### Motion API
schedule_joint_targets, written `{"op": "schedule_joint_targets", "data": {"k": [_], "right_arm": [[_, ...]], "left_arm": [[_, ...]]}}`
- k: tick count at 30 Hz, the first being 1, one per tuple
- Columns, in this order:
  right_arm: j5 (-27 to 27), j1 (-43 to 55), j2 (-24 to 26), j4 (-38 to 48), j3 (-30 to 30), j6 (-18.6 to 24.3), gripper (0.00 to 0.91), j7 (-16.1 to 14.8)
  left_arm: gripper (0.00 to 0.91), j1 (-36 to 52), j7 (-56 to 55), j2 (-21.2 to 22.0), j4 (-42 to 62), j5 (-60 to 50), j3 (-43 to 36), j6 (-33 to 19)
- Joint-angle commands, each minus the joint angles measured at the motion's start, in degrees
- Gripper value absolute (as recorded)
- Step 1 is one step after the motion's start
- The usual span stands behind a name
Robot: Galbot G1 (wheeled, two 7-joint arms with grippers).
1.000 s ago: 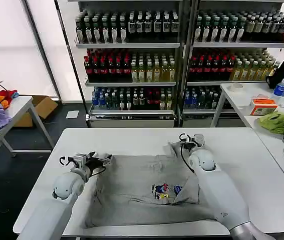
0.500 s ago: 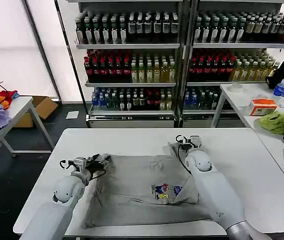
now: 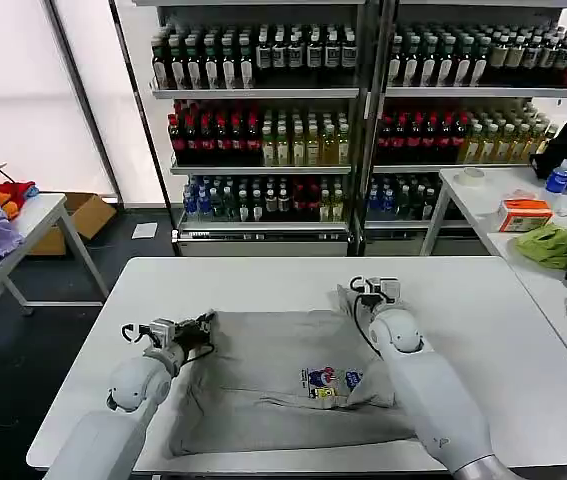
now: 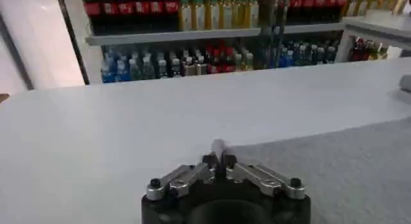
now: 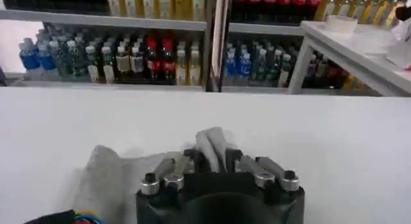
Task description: Fold and organize the clothes.
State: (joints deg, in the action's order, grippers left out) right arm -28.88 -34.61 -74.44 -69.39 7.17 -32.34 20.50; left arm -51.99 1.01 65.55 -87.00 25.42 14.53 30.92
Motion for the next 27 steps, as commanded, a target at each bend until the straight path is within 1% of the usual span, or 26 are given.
{"op": "schedule_joint_targets", "data": {"k": [1, 4, 9, 11, 15, 27], "right_arm": [[-0.1, -1.7, 0.1, -1.9, 0.5, 0.6, 0.0, 0.2], [0.5, -1.7, 0.3, -3.5, 1.4, 1.2, 0.0, 0.1], [0.7, -1.6, 0.4, -7.1, 3.5, 1.9, 0.0, 0.4], [0.8, -1.0, -0.1, -7.7, 4.9, 3.5, 0.0, 1.3], [1.1, -0.8, 0.4, -10.1, 5.7, 4.7, 0.0, 1.5], [3.2, -8.1, 1.0, -23.6, 5.7, 3.7, 0.0, 2.5]], "left_arm": [[0.0, -0.5, 0.1, 0.2, -0.7, -0.5, 0.4, -1.5], [0.0, -0.3, 0.1, 0.5, -1.8, -0.5, 1.0, -3.4], [0.0, -0.6, 0.0, 0.7, -4.1, -0.7, 1.3, -4.9], [0.0, -0.8, -0.3, 0.9, -4.9, -1.7, 1.6, -5.8], [0.0, -1.0, -0.9, 0.7, -6.2, -1.8, 2.6, -6.4], [0.0, -5.8, -0.6, -0.9, -10.7, -2.0, 4.3, -6.5]]}}
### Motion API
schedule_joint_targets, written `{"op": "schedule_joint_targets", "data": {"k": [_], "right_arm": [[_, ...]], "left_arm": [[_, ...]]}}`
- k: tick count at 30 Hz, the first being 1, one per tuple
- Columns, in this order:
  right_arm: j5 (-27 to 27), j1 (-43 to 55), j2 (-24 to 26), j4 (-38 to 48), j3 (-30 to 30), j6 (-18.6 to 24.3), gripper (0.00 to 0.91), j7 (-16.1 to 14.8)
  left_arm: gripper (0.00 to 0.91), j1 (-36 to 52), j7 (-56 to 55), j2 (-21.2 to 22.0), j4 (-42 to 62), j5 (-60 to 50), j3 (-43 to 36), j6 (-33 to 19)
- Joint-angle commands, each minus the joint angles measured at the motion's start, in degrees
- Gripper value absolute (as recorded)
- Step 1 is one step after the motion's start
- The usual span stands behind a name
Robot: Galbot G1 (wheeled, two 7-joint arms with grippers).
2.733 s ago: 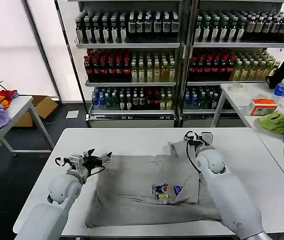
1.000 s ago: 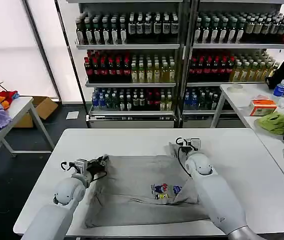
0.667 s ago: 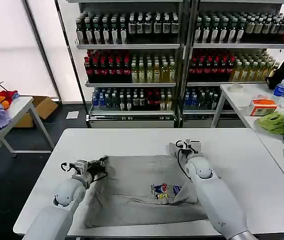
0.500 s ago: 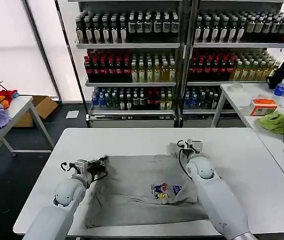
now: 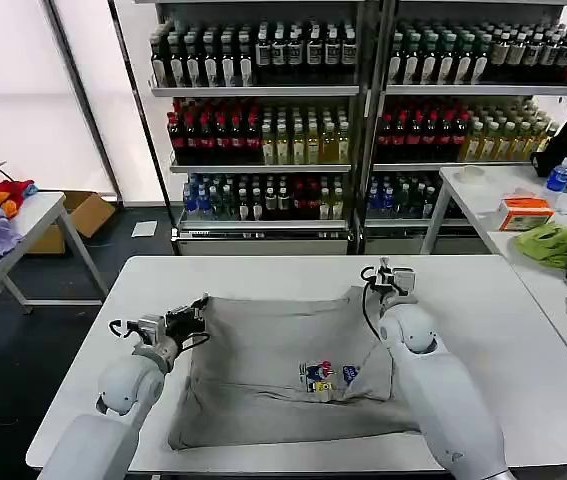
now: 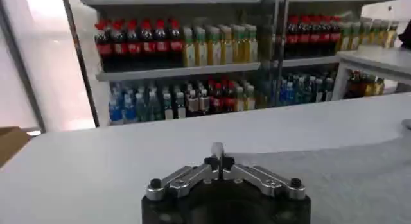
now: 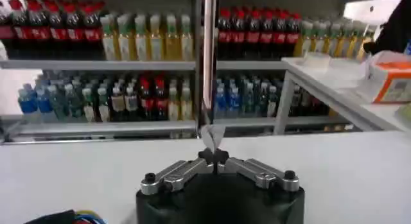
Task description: Fold and organize the clothes.
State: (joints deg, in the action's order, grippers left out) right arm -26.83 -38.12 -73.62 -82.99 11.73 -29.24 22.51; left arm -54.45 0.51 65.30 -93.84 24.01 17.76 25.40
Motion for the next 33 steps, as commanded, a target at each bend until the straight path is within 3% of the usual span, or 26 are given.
{"op": "schedule_joint_targets", "data": {"k": [1, 17, 33], "right_arm": [[1.1, -5.4, 0.2, -10.8, 1.3, 0.5, 0.0, 0.6], [1.6, -26.0, 0.5, -25.9, 7.1, 0.3, 0.0, 1.5], [-0.2, -34.5, -0.6, -31.7, 12.9, 0.7, 0.0, 2.4]], "left_arm": [[0.0, -3.8, -0.1, -0.7, -4.1, -0.7, 1.2, -0.9], [0.0, -13.0, 0.4, -0.7, -10.5, -2.1, 3.7, -1.4], [0.0, -20.2, 0.4, -0.1, -14.5, -4.4, 5.7, -1.9]]}}
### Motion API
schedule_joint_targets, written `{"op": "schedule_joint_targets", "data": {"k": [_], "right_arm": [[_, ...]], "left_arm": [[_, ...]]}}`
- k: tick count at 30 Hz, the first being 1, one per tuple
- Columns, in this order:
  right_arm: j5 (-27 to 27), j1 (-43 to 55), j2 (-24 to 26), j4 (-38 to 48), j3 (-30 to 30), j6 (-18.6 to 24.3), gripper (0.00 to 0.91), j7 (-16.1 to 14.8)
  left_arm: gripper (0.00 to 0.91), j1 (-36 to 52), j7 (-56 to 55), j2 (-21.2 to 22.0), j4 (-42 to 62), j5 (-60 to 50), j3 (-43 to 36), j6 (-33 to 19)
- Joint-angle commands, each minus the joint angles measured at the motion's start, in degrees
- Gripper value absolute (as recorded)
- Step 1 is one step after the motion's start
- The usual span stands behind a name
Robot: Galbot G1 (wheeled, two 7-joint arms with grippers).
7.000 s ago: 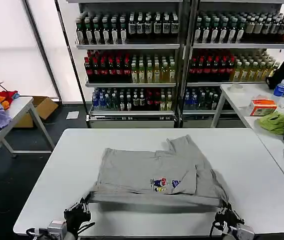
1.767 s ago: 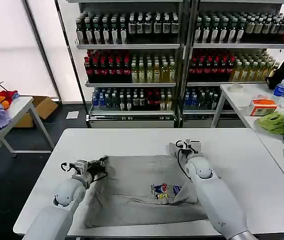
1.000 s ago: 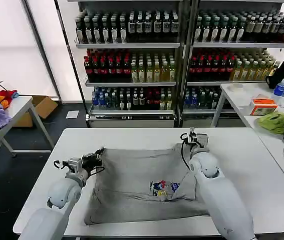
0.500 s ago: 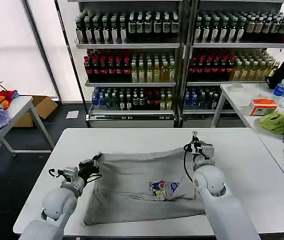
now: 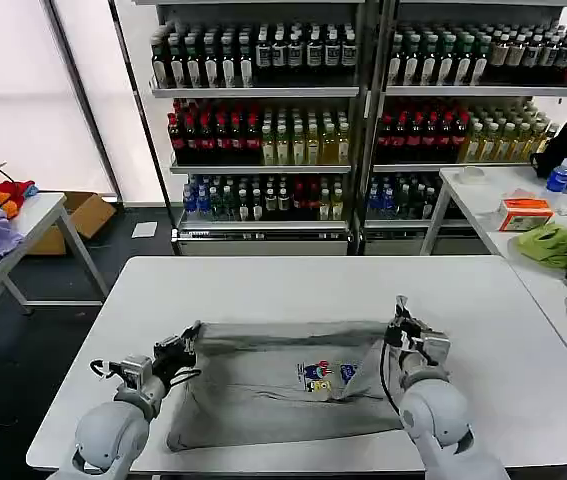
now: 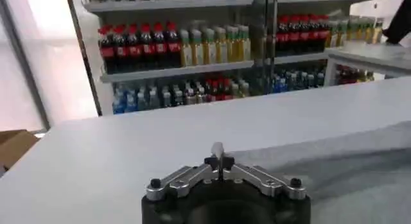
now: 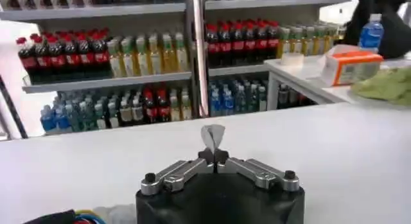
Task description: Fold and organize the clothes.
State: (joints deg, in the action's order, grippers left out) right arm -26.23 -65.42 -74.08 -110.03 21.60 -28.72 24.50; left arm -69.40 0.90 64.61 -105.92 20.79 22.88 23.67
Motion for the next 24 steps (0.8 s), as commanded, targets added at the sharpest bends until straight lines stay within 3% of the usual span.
{"op": "schedule_joint_targets", "data": {"k": [1, 24], "right_arm": [[-0.8, -7.6, -0.2, -4.8, 3.2, 0.2, 0.0, 0.3], [-0.1, -20.7, -0.2, -10.4, 6.0, 3.3, 0.0, 0.0]], "left_arm": [[0.0, -5.4, -0.1, 0.7, -2.6, -1.4, 0.6, -0.1], [0.0, -14.5, 0.0, 0.6, -9.3, -5.8, 2.6, -0.3]]}}
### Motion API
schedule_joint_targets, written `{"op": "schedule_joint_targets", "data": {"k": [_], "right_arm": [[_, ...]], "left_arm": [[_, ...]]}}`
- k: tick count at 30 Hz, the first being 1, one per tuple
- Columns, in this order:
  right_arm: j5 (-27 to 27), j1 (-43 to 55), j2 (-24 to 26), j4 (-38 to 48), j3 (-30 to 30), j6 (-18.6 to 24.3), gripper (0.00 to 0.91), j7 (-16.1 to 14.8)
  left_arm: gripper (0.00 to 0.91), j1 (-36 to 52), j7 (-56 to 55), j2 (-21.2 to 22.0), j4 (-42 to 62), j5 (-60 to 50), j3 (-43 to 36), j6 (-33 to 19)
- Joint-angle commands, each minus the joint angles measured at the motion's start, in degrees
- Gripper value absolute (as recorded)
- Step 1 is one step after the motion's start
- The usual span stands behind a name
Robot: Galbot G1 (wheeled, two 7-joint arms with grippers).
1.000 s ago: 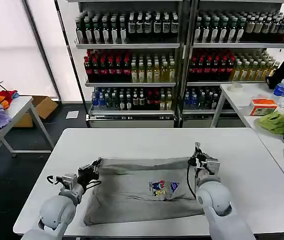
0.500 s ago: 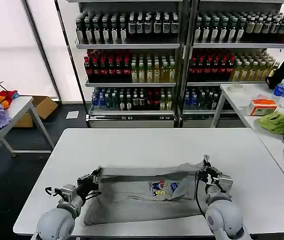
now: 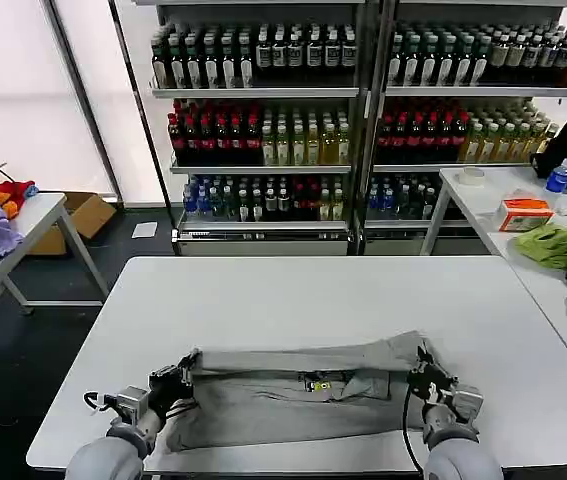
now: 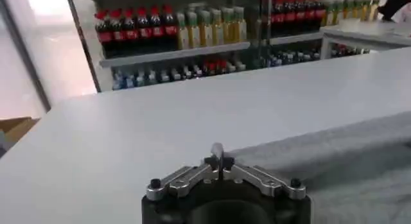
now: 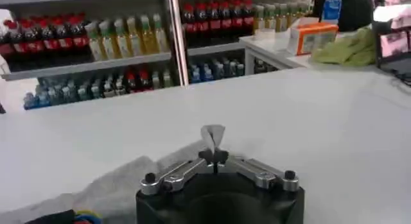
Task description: Fold and organize the clothes.
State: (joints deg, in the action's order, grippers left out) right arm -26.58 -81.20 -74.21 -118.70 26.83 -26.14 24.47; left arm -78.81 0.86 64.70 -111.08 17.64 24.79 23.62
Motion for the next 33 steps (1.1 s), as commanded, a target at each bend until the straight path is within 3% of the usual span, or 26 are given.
{"op": "schedule_joint_targets", "data": {"k": [1, 22, 24, 25, 26, 27, 33], "right_arm": [[0.3, -5.1, -0.1, -1.9, 0.8, 0.7, 0.0, 0.1], [0.6, -5.1, 1.5, 1.4, 0.7, 0.6, 0.0, -0.2], [0.9, -4.9, 1.5, 2.0, 0.6, 0.3, 0.202, -0.3], [1.1, -4.7, 1.5, 2.3, 0.6, 0.0, 0.867, -0.2], [1.3, -4.6, 1.6, 2.5, 0.4, -0.2, 0.907, -0.3], [1.6, -4.6, 1.7, 2.7, 0.3, -0.3, 0.907, -0.5], [2.3, -4.6, 1.4, 3.0, 0.3, 0.4, 0.907, -1.0]], "left_arm": [[0.0, -5.6, 0.1, 0.6, -4.6, -2.7, 0.7, -0.2], [0.01, -10.2, 0.2, 3.4, -7.3, -6.5, 1.4, -0.5], [0.02, -10.3, 0.2, 3.7, -7.2, -6.6, 1.2, -0.4], [0.212, -10.4, 0.2, 3.8, -7.3, -6.7, 1.1, -0.4], [0.383, -10.5, 0.2, 3.9, -7.3, -6.9, 1.0, -0.4], [0.907, -10.6, 0.2, 4.0, -7.4, -7.1, 1.0, -0.4], [0.907, -10.6, 0.1, 4.2, -7.9, -7.7, 1.1, -0.2]]}}
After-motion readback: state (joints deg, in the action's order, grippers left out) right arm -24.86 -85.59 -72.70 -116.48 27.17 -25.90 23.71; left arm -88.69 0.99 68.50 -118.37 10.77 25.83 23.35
